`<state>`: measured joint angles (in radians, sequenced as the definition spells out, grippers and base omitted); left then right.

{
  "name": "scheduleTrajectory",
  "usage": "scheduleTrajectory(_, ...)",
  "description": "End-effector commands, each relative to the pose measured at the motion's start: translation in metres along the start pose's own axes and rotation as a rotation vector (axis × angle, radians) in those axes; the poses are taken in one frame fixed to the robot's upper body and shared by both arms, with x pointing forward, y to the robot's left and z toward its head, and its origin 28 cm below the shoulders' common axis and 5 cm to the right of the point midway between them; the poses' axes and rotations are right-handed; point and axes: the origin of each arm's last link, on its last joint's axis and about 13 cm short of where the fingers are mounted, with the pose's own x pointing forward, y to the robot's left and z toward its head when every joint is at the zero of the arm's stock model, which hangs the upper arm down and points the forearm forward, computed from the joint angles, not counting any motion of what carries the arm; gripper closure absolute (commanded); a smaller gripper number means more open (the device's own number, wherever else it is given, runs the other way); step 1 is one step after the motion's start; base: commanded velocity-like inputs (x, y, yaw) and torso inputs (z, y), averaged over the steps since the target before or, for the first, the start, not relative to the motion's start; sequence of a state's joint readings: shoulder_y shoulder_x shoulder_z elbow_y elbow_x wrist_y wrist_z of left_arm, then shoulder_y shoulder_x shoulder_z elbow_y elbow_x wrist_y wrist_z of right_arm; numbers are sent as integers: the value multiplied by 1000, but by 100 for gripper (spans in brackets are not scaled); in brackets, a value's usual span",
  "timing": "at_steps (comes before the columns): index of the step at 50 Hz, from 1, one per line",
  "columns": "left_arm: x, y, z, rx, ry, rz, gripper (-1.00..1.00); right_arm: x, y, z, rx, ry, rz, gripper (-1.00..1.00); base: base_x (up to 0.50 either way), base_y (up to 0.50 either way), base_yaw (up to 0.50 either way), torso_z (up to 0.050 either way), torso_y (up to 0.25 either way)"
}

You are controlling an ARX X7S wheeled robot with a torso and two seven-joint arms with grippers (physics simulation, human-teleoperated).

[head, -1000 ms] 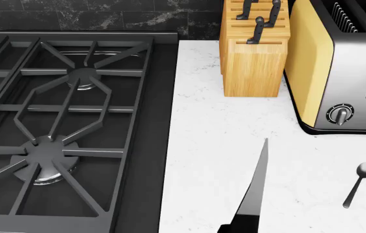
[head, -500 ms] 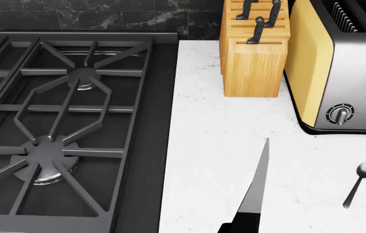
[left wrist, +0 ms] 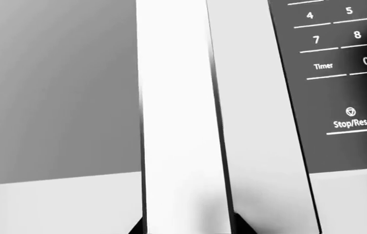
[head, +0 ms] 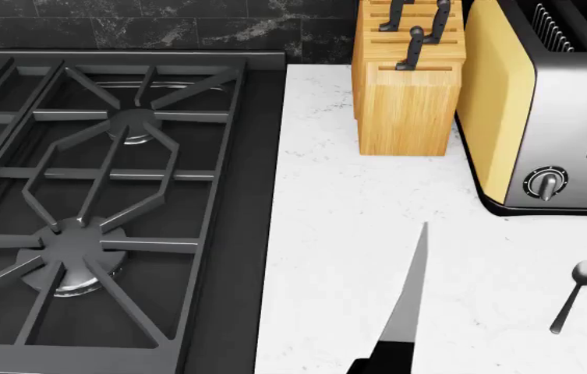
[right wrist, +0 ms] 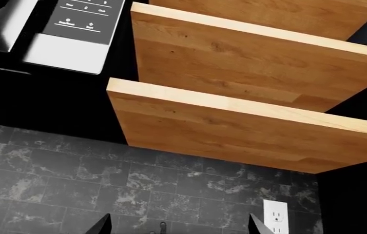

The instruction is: Open the microwave door

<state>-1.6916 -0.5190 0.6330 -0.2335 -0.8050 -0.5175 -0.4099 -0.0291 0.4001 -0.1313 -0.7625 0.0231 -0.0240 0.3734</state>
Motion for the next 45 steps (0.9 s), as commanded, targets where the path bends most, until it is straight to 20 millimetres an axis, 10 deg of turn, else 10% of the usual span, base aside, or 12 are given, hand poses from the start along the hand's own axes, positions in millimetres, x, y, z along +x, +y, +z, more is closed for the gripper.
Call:
scheduleTrajectory(1, -13, 0, 28, 35, -112, -10, 100, -1, 1, -1, -1, 2, 5, -100, 0, -3, 0, 0, 10)
scheduleTrajectory(45, -81, -18, 113, 56, -335, -132, 100, -1, 1, 5, 7, -10, 7, -100, -1, -3, -3, 1, 6)
